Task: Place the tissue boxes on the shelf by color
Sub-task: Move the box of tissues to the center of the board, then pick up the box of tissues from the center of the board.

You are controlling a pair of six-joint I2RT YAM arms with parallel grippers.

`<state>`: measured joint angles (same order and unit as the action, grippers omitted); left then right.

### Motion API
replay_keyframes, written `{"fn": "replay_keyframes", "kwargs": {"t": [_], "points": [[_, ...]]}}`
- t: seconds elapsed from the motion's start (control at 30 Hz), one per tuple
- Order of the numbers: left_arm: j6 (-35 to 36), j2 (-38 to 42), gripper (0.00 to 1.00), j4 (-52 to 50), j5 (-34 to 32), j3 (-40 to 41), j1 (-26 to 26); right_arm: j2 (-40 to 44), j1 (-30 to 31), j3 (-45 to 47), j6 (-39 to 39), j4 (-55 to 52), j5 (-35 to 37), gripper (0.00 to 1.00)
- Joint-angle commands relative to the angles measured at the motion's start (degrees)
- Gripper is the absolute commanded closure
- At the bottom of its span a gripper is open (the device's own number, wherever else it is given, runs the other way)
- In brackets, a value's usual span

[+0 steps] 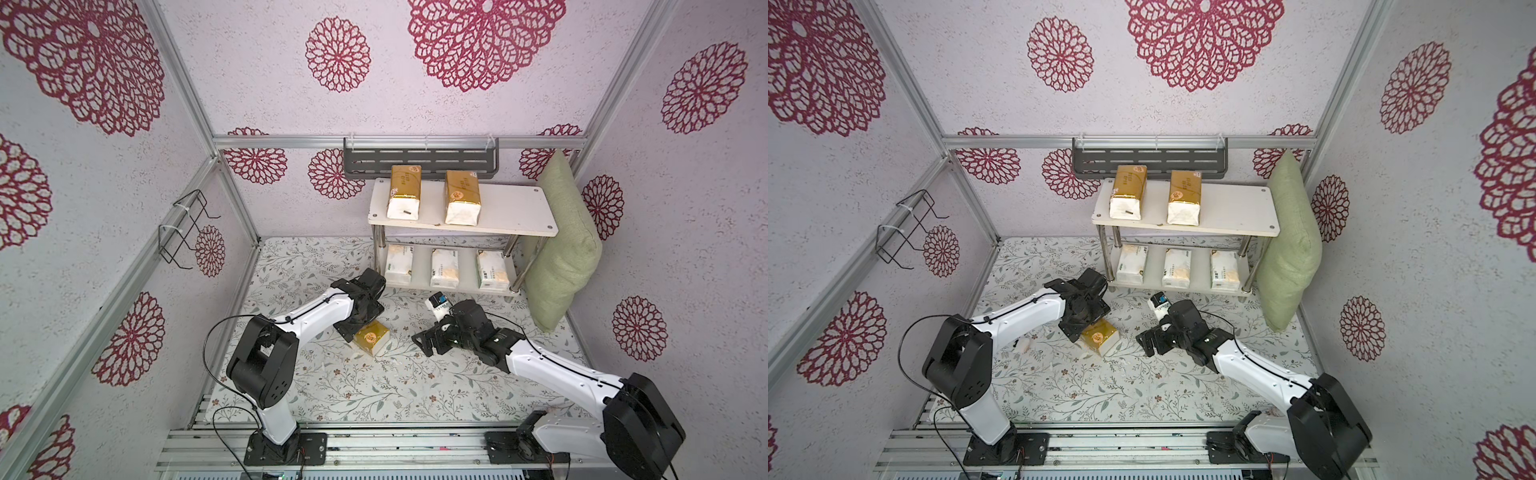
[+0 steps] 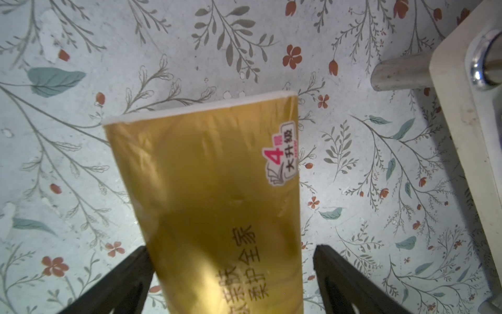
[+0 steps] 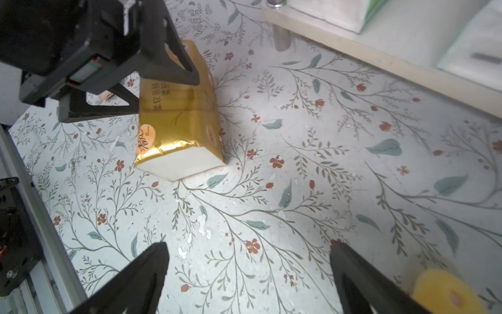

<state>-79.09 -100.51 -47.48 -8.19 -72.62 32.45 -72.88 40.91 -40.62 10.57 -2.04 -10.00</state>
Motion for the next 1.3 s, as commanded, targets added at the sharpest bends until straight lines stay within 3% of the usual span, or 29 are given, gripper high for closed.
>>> {"fn": "replay_keyframes", "kwargs": {"t": [0.0, 0.27, 0.6, 1.27], "points": [[0.5, 2.1, 0.03, -0.9, 0.5, -1.0, -1.0, -1.8, 2.4, -2.4, -4.6, 5.2, -0.6, 0.01], [4.1, 12.2, 0.03, -3.6, -4.1, -1.9, -2.5, -6.1, 6.1, -4.4, -11.3, 12.7, -0.6, 0.01], [7.0, 21.1, 0.03, -7.6, -13.9, 3.5, -7.7, -19.8, 9.5, -17.0, -14.9, 8.5, 0.3, 0.01], [8.3, 27.6, 0.03, -8.0, -14.9, 10.0, -12.7, -32.5, 11.5, -26.5, -16.2, 5.5, 0.0, 0.01]]}}
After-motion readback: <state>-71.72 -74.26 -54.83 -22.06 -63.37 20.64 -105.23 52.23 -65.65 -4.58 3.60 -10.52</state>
